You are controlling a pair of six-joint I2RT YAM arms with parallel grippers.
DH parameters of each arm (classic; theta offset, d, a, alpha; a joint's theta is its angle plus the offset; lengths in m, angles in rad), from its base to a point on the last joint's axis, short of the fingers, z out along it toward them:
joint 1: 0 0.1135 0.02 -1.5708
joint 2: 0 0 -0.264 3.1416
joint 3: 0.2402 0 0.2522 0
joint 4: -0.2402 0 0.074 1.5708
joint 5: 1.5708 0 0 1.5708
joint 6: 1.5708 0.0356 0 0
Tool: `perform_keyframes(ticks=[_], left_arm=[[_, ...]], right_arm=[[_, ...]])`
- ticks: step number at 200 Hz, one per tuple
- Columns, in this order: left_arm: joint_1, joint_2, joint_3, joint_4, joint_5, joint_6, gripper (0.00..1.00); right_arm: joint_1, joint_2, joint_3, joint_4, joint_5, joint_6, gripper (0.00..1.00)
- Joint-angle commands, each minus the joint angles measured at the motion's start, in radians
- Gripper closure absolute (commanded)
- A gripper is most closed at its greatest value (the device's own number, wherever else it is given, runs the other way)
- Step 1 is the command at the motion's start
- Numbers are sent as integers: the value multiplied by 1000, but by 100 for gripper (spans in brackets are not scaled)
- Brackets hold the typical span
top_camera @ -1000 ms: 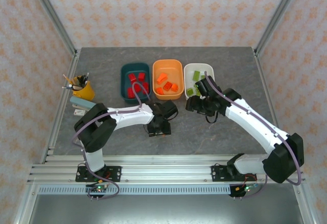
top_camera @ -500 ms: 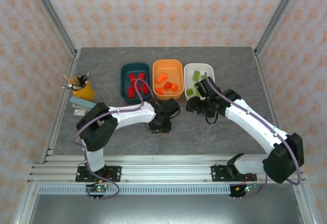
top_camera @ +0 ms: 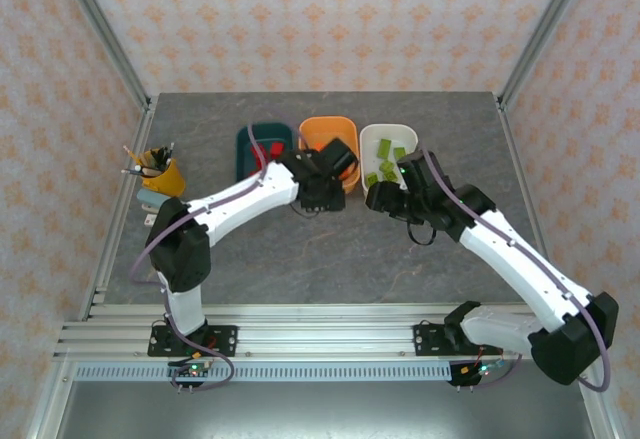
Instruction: Sort the legos into containers by color
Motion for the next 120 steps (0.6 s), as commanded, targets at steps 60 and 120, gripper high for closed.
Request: perform_keyframes(ticks=[60,120], left_arm=[[184,414,589,-42,-14,145,77],[241,709,907,21,53,134,75]], right_arm=[[4,50,47,192,47,81,38],[4,48,-22,353,64,161,33]])
